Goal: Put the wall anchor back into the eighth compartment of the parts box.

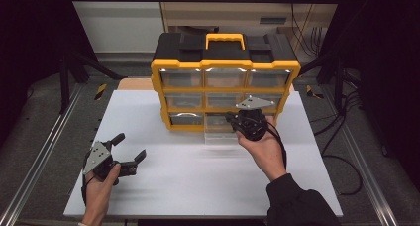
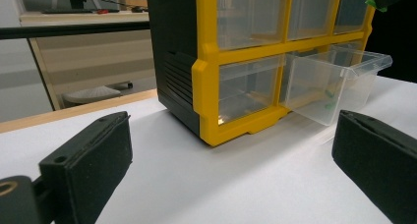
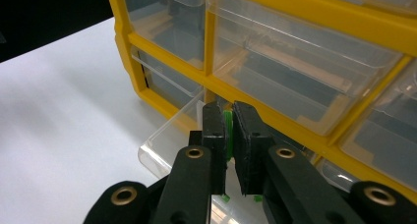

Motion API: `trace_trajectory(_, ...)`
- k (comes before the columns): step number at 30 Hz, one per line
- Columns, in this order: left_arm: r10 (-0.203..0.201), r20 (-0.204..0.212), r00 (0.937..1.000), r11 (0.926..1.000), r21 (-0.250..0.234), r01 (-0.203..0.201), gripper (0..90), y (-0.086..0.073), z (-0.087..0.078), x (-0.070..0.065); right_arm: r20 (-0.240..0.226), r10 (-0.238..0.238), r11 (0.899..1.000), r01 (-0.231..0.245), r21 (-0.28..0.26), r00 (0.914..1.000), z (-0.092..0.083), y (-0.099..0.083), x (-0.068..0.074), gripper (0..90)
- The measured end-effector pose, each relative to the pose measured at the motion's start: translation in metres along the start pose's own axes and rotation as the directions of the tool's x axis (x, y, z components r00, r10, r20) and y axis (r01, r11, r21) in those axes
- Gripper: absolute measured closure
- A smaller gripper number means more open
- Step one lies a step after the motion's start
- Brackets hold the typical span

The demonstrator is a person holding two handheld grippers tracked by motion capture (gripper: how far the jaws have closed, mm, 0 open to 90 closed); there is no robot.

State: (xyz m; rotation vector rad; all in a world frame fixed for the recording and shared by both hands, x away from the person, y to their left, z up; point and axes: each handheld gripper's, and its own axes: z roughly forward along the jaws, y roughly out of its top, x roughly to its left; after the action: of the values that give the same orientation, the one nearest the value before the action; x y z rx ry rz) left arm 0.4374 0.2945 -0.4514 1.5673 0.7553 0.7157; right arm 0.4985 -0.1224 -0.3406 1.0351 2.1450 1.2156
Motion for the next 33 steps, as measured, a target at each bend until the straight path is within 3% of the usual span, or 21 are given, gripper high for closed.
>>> trace_trajectory(21,-0.001,0.000,1.0000,1.0000,-0.004,0.001,1.1,0.001,0.000,0.001,-0.007,-0.050,0.998,0.050,0.049,0.9987,0.012,0.010,0.003,84.2)
trace_trajectory(33,-0.001,-0.002,1.0000,1.0000,-0.007,0.001,1.1,0.001,-0.001,0.001,-0.008,-0.053,0.994,0.053,0.091,0.9986,0.022,0.012,0.001,84.2)
